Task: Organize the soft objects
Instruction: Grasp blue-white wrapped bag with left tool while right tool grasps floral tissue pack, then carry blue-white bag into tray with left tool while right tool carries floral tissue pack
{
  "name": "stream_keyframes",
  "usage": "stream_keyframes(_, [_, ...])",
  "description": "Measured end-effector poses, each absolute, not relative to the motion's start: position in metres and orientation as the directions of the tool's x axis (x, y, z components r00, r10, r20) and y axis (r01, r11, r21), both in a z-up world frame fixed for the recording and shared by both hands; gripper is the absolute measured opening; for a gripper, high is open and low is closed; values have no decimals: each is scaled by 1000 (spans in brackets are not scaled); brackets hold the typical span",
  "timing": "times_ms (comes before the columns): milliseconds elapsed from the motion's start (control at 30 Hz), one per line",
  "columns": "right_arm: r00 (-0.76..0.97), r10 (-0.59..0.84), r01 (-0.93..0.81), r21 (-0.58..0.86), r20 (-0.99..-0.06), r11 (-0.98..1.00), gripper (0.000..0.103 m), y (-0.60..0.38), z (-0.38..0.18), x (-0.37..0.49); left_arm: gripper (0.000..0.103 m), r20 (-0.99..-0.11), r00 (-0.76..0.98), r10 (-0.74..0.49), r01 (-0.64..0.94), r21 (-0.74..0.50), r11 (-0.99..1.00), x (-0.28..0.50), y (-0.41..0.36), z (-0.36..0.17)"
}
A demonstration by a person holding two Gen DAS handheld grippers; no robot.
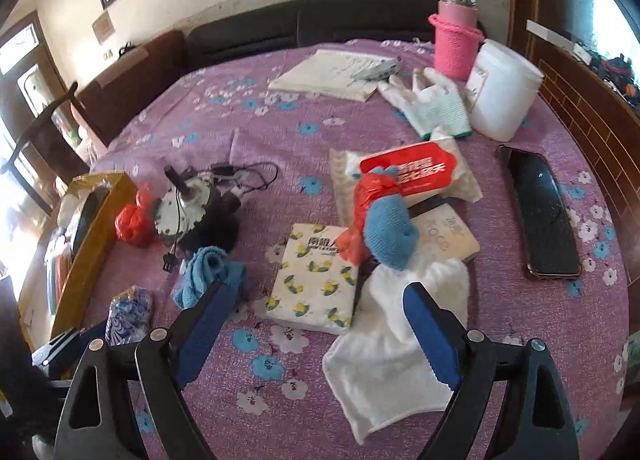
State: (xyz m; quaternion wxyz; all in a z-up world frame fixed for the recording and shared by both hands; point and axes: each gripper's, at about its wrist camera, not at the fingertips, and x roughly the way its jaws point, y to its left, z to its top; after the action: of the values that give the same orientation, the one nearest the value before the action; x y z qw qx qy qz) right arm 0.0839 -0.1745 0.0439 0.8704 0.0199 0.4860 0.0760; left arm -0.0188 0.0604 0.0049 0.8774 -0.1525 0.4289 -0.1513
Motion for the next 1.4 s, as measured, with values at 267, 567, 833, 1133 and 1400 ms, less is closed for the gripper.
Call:
stream_keyframes(267, [407,26,-62,1,-913,998,69,-147,8,122,66,-678,585,-446,138,-458,878,-19,68,3])
stream_keyframes(567, [420,188,-73,173,-888,982,56,-170,28,55,75,-666,581,-468,157,-472,867,-18,65,2])
stream_keyframes(833, [476,223,-73,214,-851,974,56,-192,46,-16,67,-800,569,-189,194,-92,977,-14,4,5])
stream_keyframes(1133, [510,239,-159,183,-826,970,56,-172,62,-45,44,-714,592,-373,183,-332,925,-47,62,35])
stream_keyframes(1400, [467,364,-289,250,-806,924,57,-105,70,-35,45,-675,706,-214,22,-280,960,-92,185,85])
